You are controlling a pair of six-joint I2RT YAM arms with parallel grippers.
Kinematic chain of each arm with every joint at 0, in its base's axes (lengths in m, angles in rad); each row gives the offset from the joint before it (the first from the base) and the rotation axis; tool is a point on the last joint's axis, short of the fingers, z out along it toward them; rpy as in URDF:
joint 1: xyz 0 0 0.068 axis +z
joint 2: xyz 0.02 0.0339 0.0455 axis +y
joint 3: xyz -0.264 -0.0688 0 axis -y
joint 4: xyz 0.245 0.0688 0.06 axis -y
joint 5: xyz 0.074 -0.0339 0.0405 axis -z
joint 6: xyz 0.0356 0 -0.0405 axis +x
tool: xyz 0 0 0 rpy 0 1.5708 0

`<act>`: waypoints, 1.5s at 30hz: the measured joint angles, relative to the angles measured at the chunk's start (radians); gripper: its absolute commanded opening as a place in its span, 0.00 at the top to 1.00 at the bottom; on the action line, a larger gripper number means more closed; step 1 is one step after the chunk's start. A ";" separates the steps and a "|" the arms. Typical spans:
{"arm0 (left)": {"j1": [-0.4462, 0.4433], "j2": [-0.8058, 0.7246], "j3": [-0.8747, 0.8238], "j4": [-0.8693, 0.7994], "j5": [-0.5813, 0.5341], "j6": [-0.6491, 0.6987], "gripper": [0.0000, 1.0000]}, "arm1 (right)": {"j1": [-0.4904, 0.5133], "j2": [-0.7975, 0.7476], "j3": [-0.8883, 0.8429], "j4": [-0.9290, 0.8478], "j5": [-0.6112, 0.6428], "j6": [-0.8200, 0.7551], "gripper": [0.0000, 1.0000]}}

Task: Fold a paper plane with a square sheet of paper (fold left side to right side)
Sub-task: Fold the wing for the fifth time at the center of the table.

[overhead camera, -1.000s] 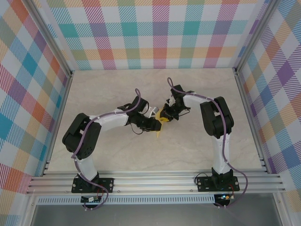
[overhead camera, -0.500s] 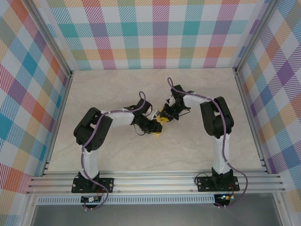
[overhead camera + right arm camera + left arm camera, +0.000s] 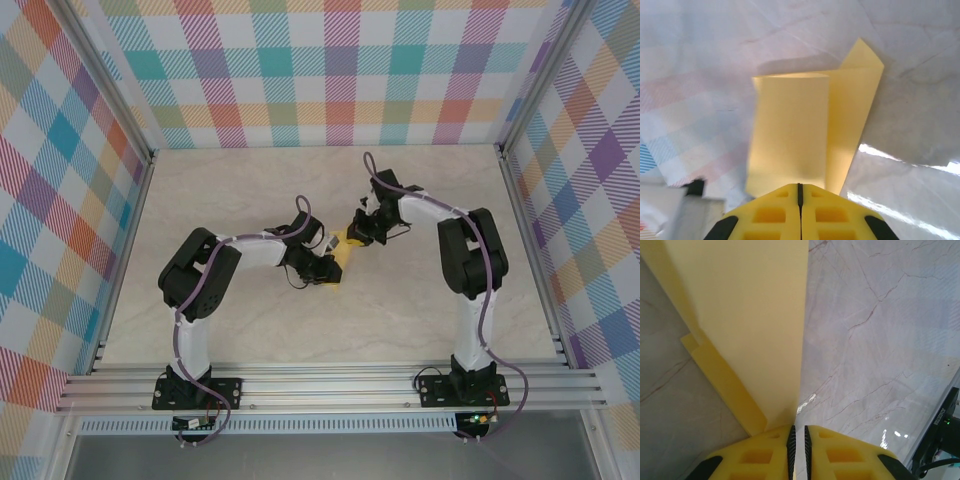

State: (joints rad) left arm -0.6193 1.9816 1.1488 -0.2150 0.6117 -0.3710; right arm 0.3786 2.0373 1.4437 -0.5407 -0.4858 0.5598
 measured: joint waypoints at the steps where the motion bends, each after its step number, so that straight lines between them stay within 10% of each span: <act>1: 0.000 0.000 0.000 0.000 -0.001 0.001 0.86 | -0.002 -0.024 -0.016 0.005 0.000 0.000 1.00; 45: 0.000 0.000 0.000 -0.011 -0.018 0.020 0.89 | 0.103 0.034 -0.092 0.066 0.041 -0.099 1.00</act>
State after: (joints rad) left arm -0.6193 1.9816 1.1492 -0.2264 0.5934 -0.3508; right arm 0.4812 2.0708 1.3521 -0.4751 -0.4450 0.4610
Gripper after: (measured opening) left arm 0.113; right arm 0.027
